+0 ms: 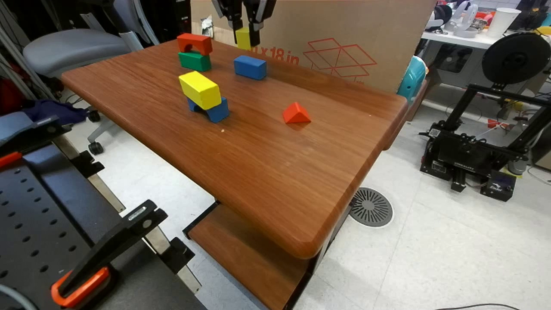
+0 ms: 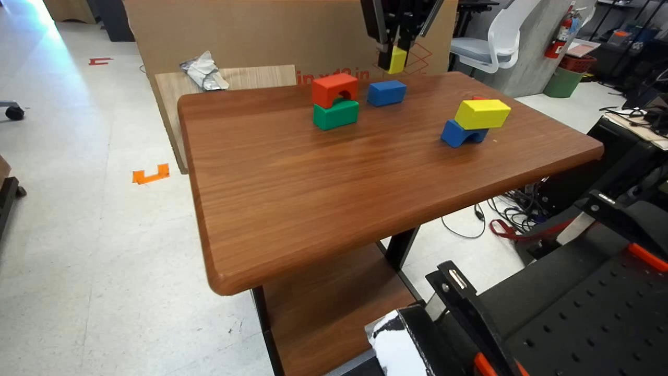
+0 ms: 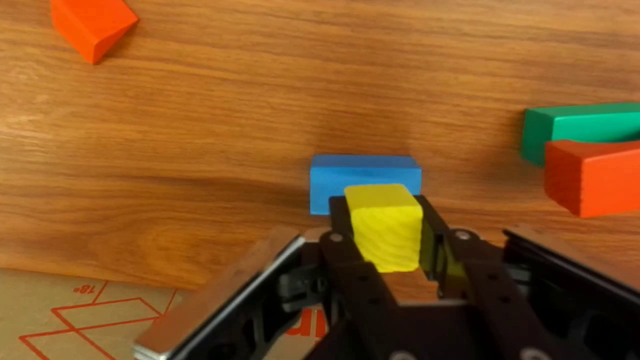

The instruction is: Put the yellow cube on top of the blue block at the back of the table on the right

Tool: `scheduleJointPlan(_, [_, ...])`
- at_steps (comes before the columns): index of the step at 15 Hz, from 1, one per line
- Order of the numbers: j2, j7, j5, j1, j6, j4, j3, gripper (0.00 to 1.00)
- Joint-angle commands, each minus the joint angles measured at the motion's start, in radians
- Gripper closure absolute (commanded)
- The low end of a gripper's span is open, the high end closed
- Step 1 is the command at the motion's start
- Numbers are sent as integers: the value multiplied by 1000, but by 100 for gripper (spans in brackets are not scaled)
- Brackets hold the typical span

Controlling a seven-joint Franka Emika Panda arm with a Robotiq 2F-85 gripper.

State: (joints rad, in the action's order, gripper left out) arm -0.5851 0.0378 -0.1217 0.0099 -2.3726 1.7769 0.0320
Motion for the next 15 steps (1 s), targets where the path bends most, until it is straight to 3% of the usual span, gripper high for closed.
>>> scheduleJointPlan(1, [-49,6,33,1,46,-74,-1,92])
scheduleJointPlan(15, [-73,0,22,9,86,-90,-9,92])
